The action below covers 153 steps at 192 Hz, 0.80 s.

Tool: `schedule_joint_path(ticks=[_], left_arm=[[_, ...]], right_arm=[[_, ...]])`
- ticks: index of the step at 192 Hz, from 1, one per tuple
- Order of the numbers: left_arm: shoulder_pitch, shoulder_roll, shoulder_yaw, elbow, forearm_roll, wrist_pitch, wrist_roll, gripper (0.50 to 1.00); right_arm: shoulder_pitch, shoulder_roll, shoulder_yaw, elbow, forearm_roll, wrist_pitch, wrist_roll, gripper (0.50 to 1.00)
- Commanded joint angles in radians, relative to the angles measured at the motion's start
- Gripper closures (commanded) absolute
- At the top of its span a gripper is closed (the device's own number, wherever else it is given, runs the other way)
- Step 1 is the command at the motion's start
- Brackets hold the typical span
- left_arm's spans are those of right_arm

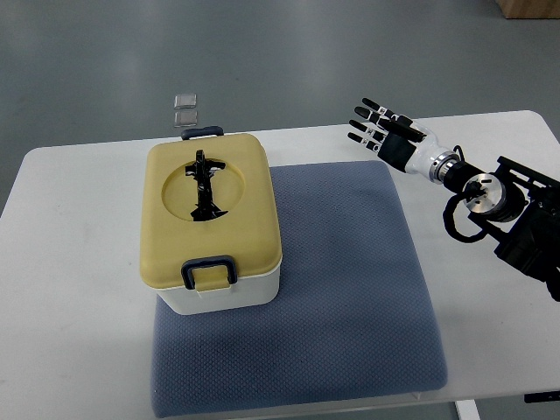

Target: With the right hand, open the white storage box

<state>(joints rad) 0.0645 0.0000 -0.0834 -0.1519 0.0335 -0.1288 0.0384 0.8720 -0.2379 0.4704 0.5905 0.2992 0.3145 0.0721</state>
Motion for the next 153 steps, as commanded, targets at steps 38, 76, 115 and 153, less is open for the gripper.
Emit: schedule_joint_path(ticks=[38, 76, 115, 153], left_arm=[[0.0, 0.0, -0.006, -0.006, -0.001, 0.0, 0.0, 0.5], [-0.003, 0.0, 0.001, 0.005, -0.004, 0.001, 0.0, 0.5], [-0.003, 0.0, -0.001, 0.002, -0.003, 0.001, 0.0, 0.5], [-0.002, 0.0, 0.001, 0.005, -0.003, 0.001, 0.0, 0.5]], right_arm=[[-0.001, -0.001, 0.002, -0.001, 0.0, 0.008, 0.0, 0.568], [-0.002, -0.006, -0.004, 0.0, 0.0, 0.009, 0.0, 0.568], [-0.002, -0.011, -0.01, 0.0, -0.008, 0.011, -0.002, 0.568], [0.001, -0.014, -0.004, 0.0, -0.043, 0.005, 0.017, 0.568]])
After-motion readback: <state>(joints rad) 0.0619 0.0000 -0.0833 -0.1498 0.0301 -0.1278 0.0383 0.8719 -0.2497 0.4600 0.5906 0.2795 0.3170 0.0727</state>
